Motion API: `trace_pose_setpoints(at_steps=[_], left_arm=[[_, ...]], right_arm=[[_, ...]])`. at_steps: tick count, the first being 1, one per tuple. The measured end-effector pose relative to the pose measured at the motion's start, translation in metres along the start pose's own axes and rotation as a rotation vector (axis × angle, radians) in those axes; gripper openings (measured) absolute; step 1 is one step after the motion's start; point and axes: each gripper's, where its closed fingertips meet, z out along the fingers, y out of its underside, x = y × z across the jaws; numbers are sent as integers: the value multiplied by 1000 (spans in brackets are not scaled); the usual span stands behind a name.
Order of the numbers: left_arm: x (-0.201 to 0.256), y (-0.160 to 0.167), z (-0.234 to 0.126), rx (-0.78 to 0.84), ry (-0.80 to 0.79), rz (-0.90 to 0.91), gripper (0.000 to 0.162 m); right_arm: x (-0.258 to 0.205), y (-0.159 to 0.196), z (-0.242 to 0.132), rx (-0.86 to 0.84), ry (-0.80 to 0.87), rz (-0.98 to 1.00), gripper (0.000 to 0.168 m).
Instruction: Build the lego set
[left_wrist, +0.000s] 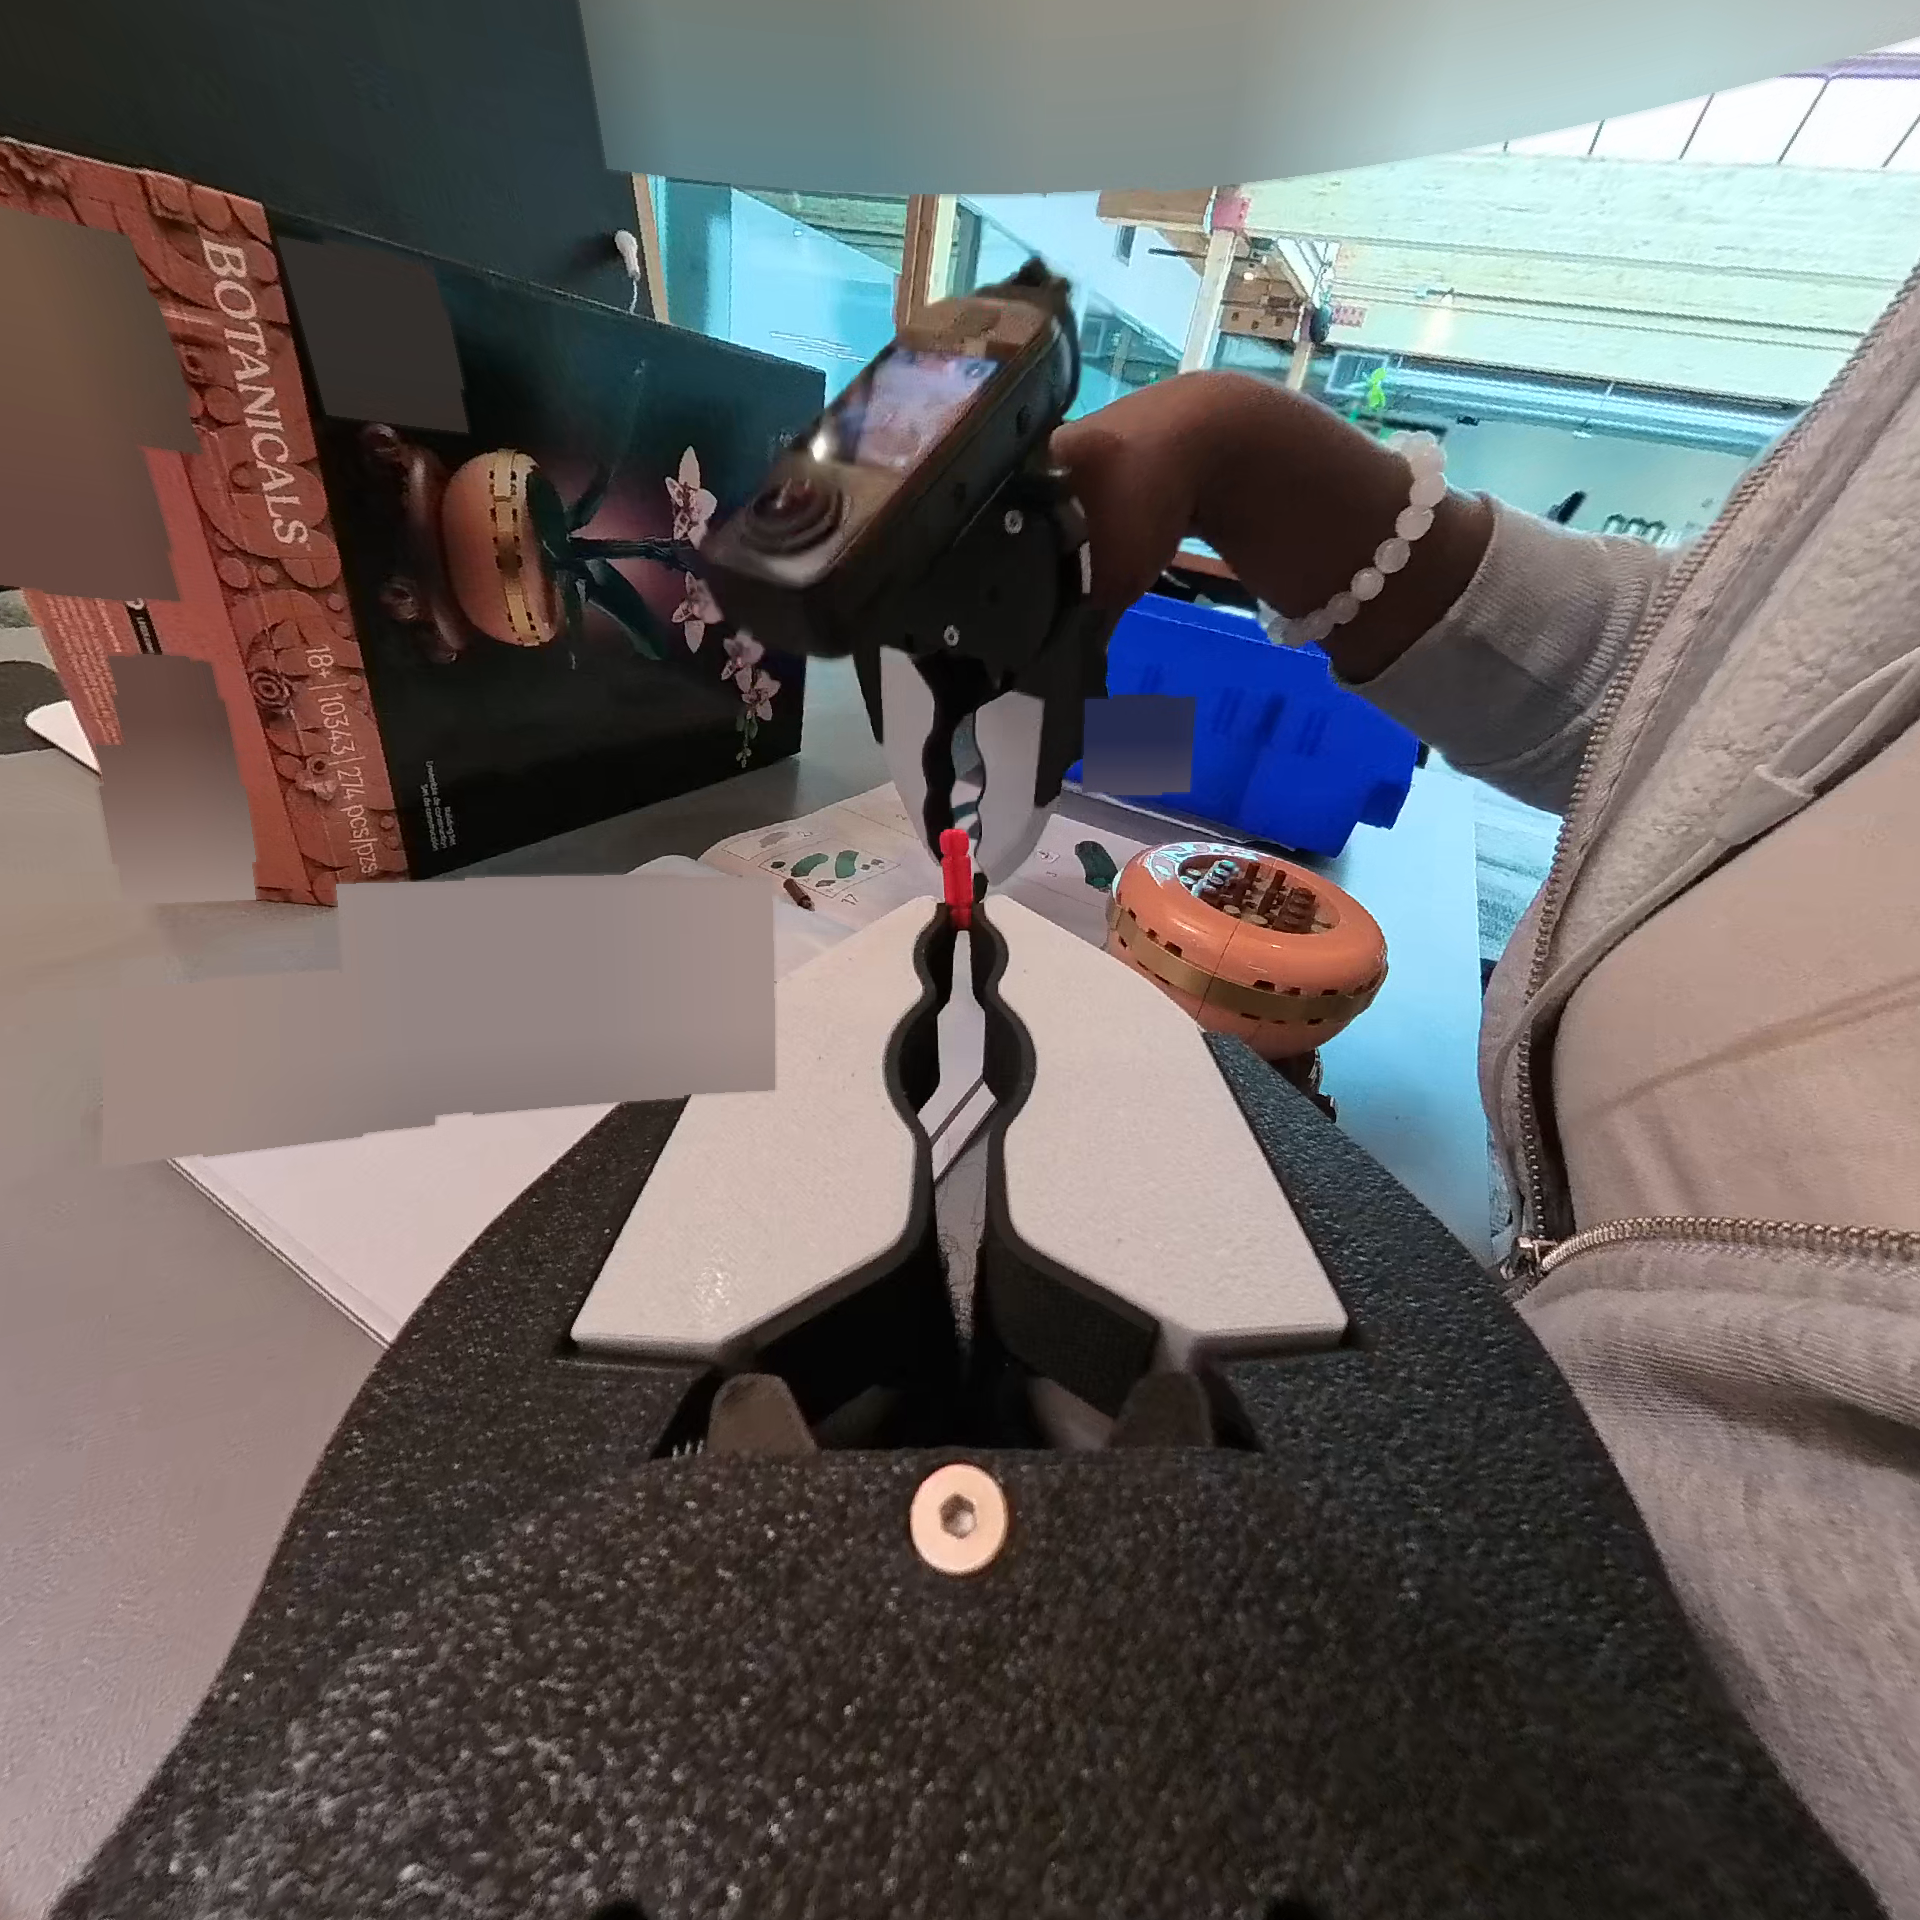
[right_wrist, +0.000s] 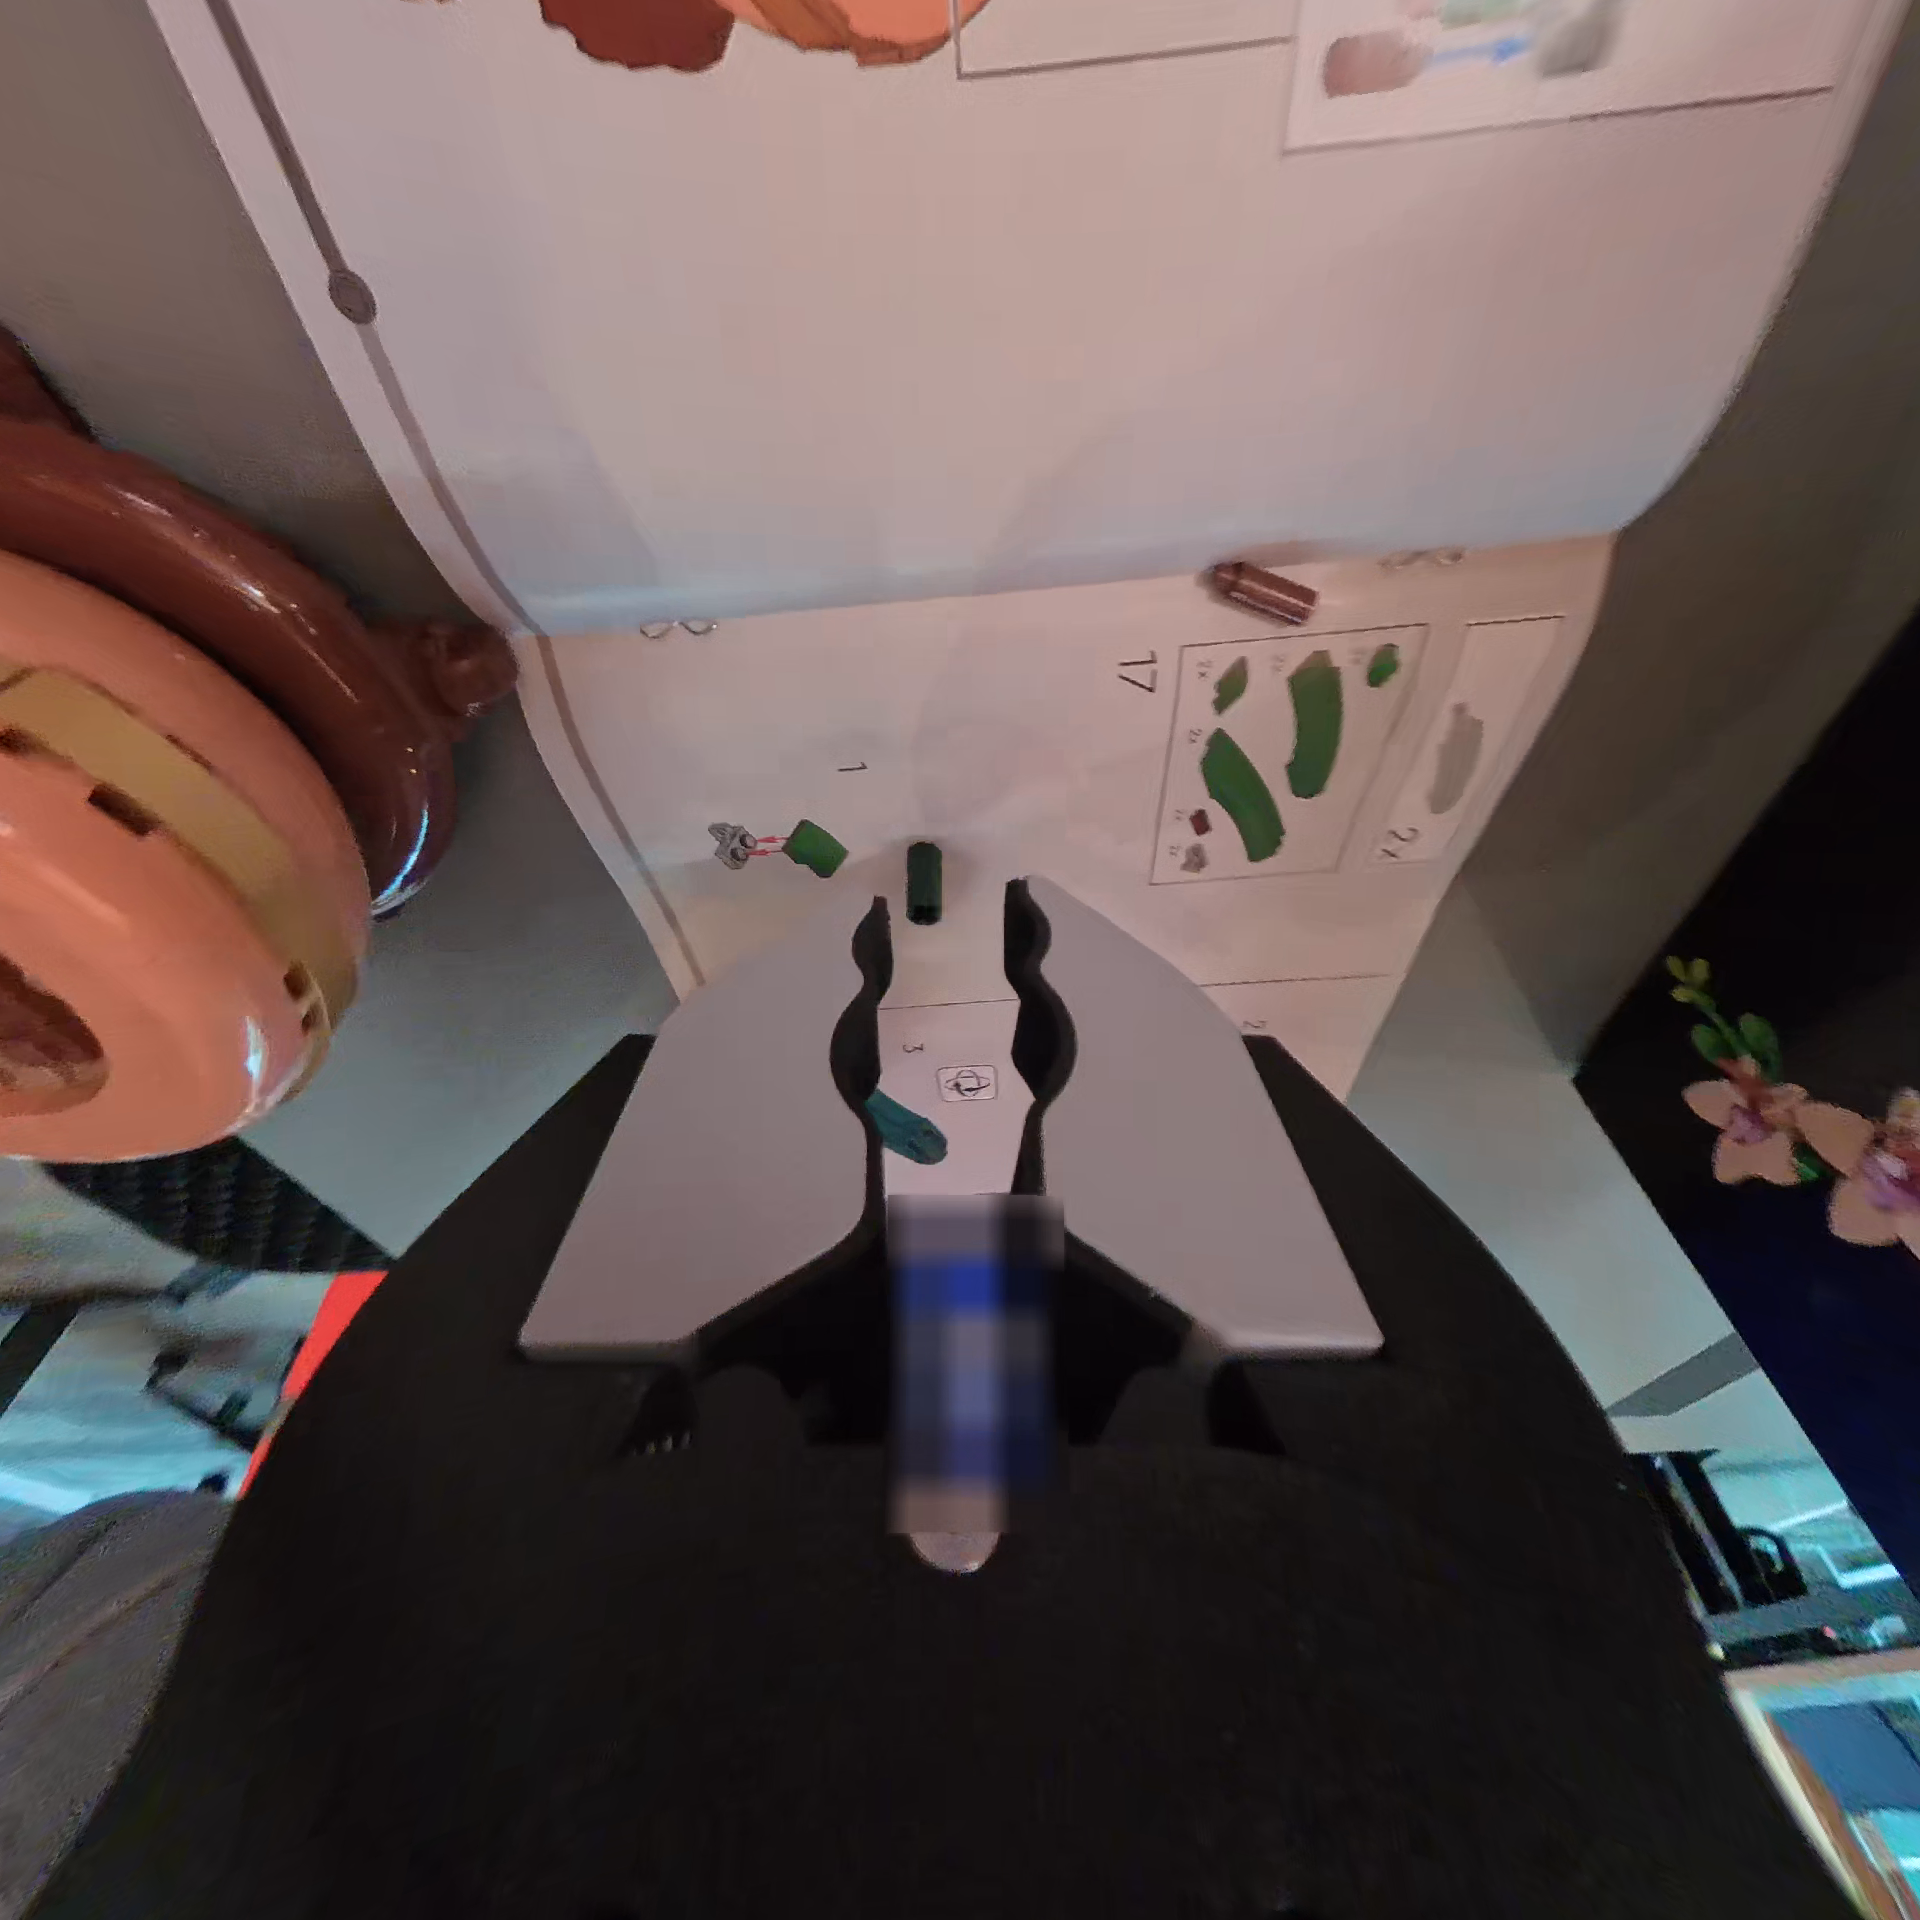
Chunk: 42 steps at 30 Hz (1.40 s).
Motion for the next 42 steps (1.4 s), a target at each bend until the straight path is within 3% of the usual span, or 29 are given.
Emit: trace_pose_setpoints(at_steps=[4, 9, 17, 31, 35, 42], left_arm=[[0, 0, 0, -1, 0, 2, 2], [4, 4, 2, -30, 17, 26, 2], [7, 9, 7, -72, 11, 78, 2], [7, 15, 12, -116, 15, 108, 2], [10, 10, 16, -82, 24, 139, 2], [24, -2, 28, 51, 51, 215, 2]], right_arm=[[6, -5, -21, 283, 83, 9, 32], [-8, 5, -23, 554, 30, 78, 25], [-5, 9, 7, 517, 40, 81, 16], [-1, 2, 14, 512, 35, 16, 6], [-1, -4, -10, 590, 54, -9, 6], [-45, -43, -106, 934, 31, -257, 6]])
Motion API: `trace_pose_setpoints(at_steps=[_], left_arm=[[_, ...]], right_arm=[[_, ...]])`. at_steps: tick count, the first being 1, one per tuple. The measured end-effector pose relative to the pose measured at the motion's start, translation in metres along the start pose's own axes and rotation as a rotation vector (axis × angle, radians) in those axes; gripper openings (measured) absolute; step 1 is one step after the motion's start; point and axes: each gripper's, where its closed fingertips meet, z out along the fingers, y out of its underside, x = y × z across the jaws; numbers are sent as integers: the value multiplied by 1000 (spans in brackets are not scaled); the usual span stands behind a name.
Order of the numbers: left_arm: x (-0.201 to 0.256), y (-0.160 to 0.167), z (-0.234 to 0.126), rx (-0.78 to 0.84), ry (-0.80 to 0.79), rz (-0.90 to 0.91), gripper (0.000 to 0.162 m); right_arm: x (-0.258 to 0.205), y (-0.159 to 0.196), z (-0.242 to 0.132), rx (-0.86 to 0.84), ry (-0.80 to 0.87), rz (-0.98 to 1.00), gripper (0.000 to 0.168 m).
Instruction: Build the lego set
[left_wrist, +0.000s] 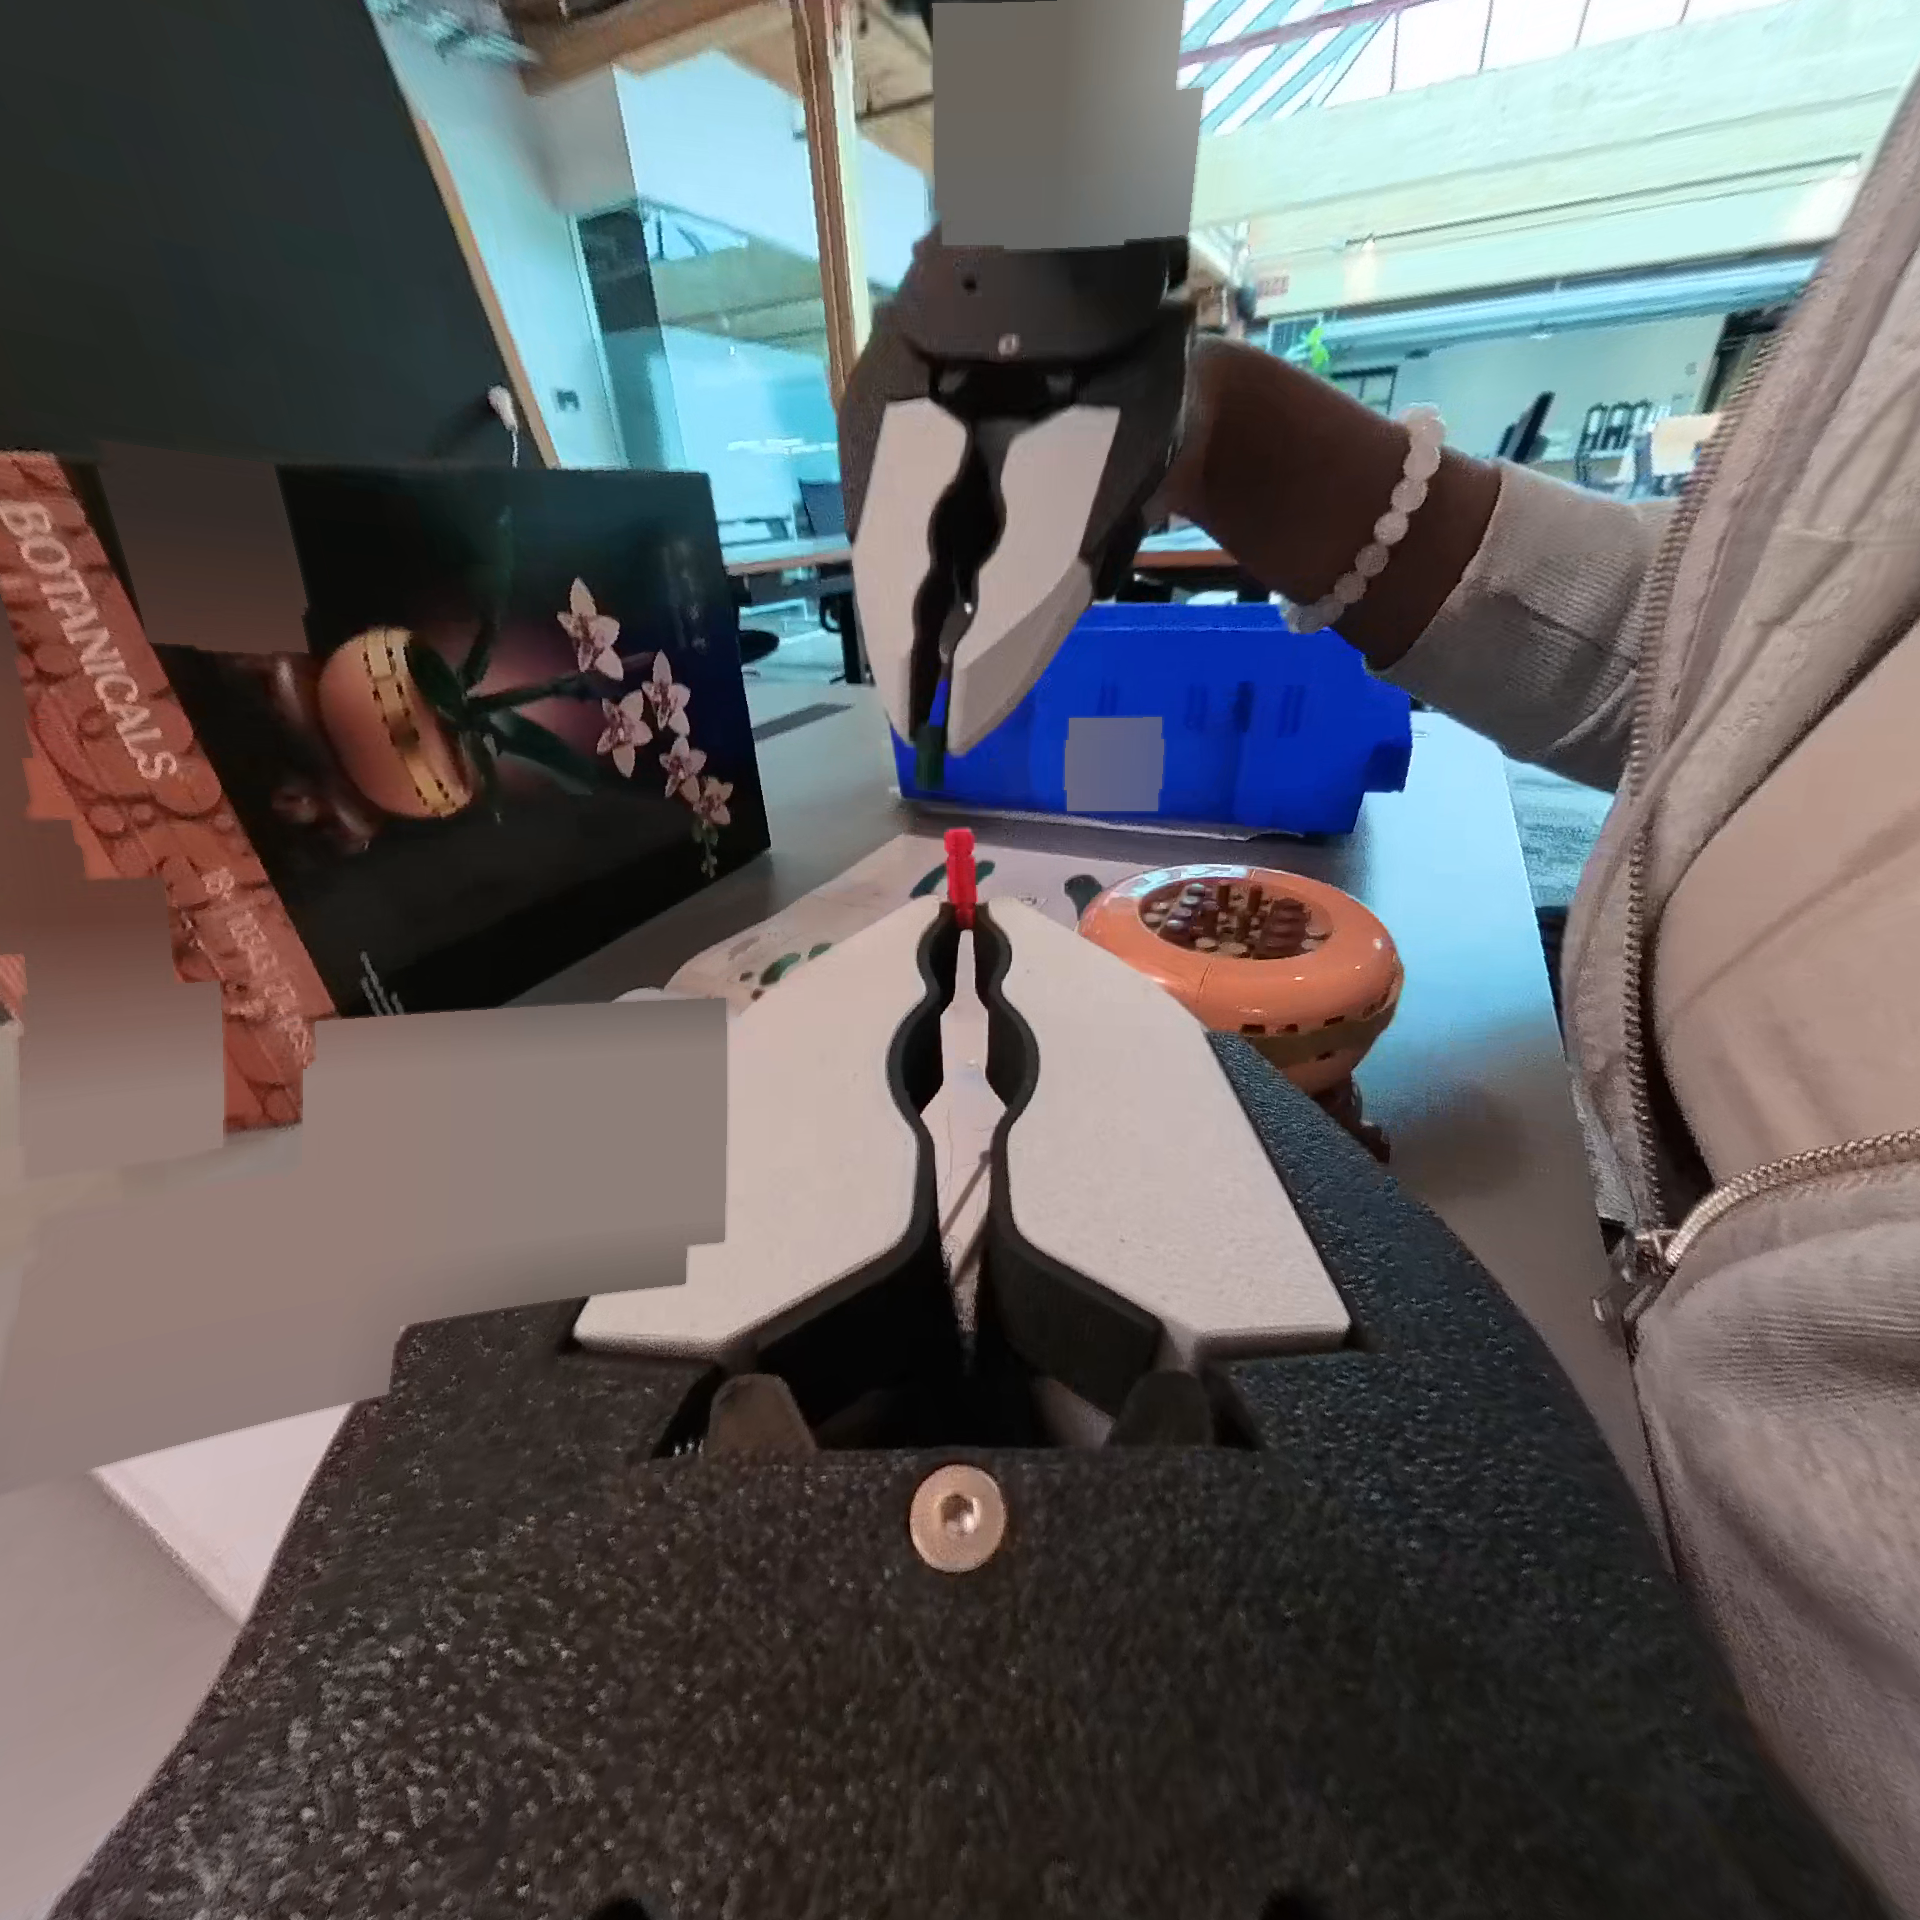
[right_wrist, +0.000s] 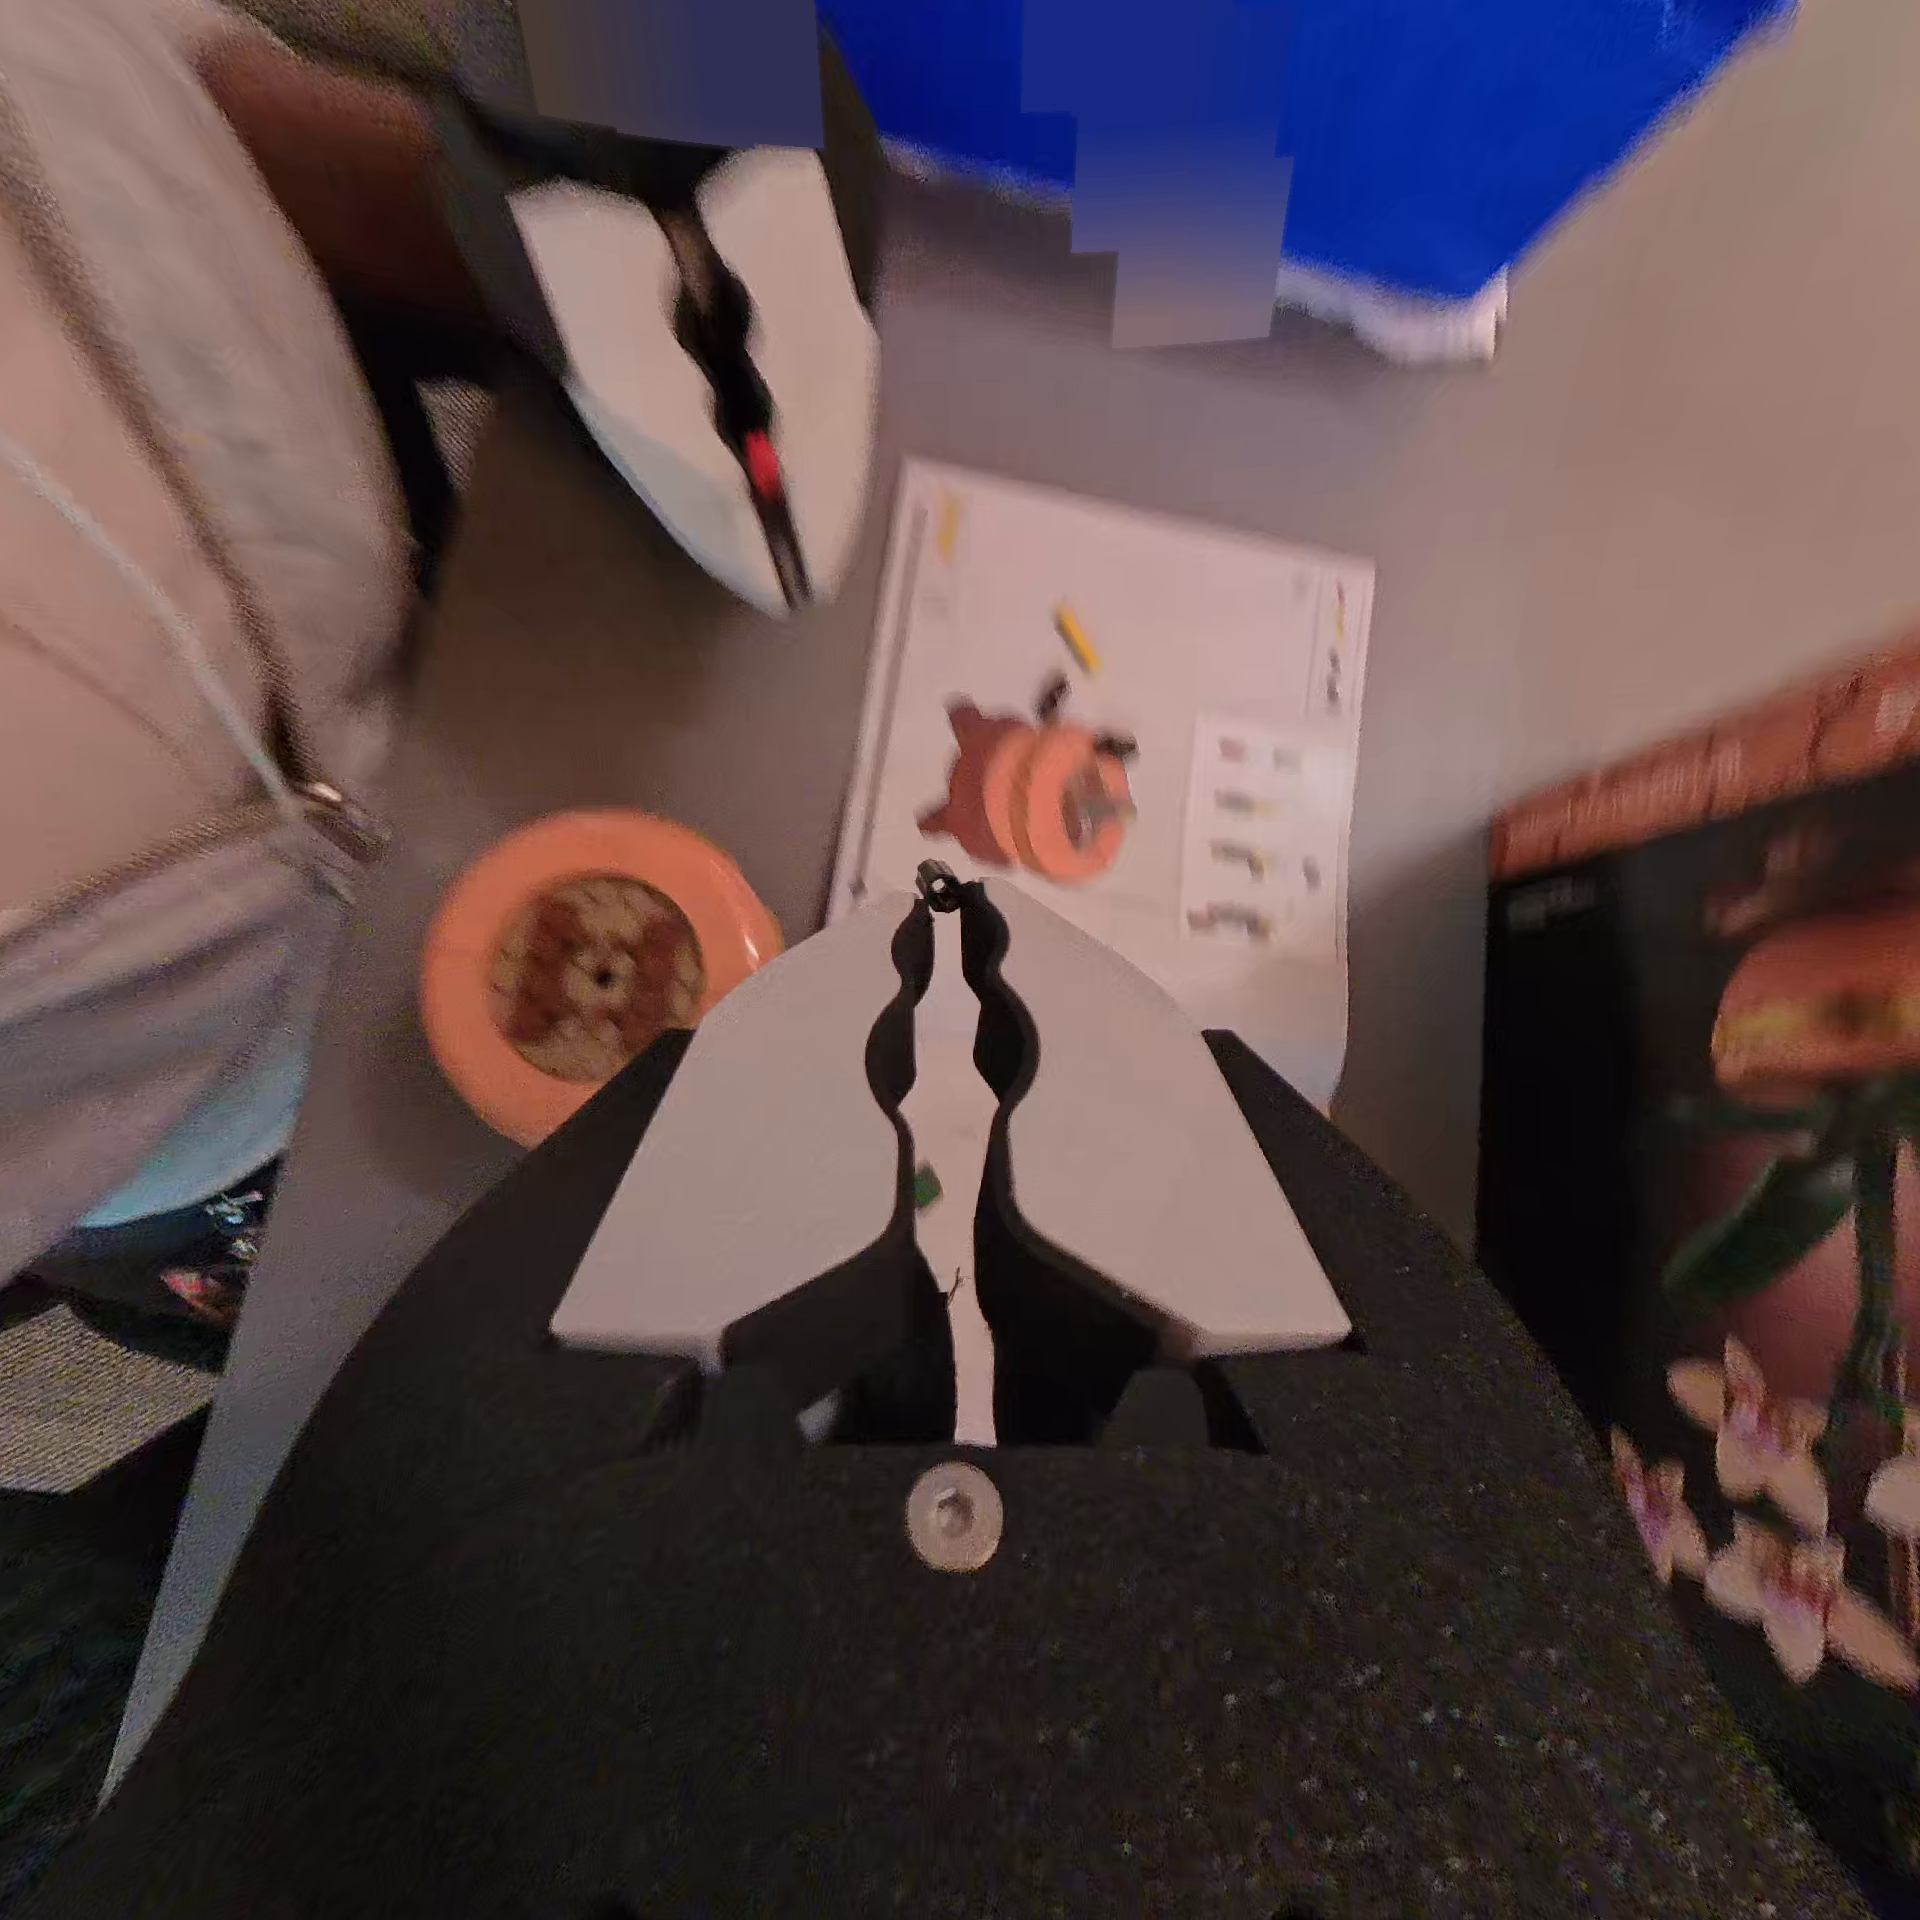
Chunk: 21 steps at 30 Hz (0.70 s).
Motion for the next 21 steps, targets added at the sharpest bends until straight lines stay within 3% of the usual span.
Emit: trace_pose_setpoints(at_steps=[6, 21], left_arm=[[6, -6, -1, 46, 29, 17, 2], [10, -6, -1, 48, 43, 39, 2]], right_arm=[[-25, -53, 7, 118, -93, -89, 6], [-35, -68, 30, -56, -126, -245, 5]])
